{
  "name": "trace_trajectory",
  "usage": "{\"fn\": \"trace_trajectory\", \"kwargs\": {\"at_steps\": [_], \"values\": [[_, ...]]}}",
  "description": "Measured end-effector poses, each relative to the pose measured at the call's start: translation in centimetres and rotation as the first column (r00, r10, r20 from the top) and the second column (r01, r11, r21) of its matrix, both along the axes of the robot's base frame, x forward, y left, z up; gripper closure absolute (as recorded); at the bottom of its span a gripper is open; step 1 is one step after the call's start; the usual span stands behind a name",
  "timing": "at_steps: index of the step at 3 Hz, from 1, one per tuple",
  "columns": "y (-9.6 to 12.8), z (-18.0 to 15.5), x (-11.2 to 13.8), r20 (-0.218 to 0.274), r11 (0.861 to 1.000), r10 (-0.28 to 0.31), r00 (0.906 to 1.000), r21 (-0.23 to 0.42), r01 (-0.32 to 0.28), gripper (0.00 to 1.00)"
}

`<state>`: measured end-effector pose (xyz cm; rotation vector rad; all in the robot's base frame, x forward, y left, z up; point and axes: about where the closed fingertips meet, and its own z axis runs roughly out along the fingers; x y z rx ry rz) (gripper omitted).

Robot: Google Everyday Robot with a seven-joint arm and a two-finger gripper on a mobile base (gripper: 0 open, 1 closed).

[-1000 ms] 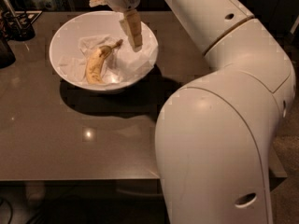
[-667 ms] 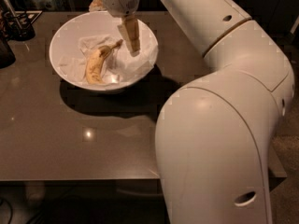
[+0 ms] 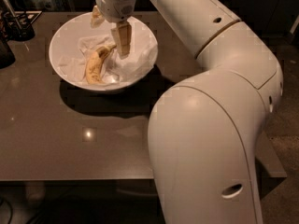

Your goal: Pick banana from white bowl

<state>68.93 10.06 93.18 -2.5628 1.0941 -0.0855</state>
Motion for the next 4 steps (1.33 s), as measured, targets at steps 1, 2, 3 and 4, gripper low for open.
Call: {"fn": "trace_trajectory", "kwargs": {"at_steps": [1,2,3,4], "values": [[0.7,-0.7,0.5,-0.007,1.0,0.018,0.9998,-0.016,-0.018,0.18],[1.7,-1.9,1.3,-0.015,0.998,0.047,0.9988,-0.03,-0.048,0.2],[2.2,-3.0,1.8,-0.03,0.997,0.065,0.9974,-0.036,-0.066,0.28],[2.5,-4.0,2.0,-0.05,0.996,0.074,0.996,-0.036,-0.076,0.32]]}}
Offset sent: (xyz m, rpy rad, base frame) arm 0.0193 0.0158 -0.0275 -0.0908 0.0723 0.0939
